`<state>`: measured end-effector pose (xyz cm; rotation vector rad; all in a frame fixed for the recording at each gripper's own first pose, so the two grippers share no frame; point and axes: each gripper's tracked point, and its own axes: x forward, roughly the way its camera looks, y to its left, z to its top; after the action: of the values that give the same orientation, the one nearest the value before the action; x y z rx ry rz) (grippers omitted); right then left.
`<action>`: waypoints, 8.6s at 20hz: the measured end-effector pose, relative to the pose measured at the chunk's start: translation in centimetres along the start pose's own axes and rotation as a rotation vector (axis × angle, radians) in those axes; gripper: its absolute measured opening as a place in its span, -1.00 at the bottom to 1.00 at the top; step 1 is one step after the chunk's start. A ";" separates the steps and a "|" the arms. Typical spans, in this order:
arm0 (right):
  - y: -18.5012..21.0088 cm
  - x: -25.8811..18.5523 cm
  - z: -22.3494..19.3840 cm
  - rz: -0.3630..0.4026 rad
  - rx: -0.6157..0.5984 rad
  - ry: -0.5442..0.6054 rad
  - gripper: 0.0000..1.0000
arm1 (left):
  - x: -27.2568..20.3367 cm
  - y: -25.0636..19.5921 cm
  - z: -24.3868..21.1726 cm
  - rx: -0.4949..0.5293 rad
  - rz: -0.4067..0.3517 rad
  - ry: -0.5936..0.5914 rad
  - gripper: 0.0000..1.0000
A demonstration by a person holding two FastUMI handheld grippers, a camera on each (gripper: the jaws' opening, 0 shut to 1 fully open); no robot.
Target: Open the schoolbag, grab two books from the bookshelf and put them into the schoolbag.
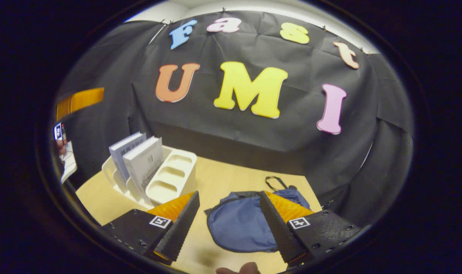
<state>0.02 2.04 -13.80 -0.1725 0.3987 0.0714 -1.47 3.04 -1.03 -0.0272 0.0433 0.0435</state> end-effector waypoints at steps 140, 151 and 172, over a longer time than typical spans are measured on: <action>-18.9 6.8 -1.8 0.028 0.078 0.424 -0.99 | 1.4 -6.9 -1.8 -0.365 -0.283 1.186 -0.19; -19.9 6.4 -1.9 -0.011 0.102 0.434 -1.00 | 0.1 -22.6 -5.9 -0.562 -0.591 1.175 -0.20; -18.2 6.0 0.4 0.023 0.041 0.429 -0.94 | 1.0 -38.1 -25.6 -0.898 -0.642 1.257 -0.20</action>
<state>7.58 -15.57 -13.03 -0.1419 0.8294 0.0484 0.16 -35.72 -25.67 -0.9638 1.2665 -0.6095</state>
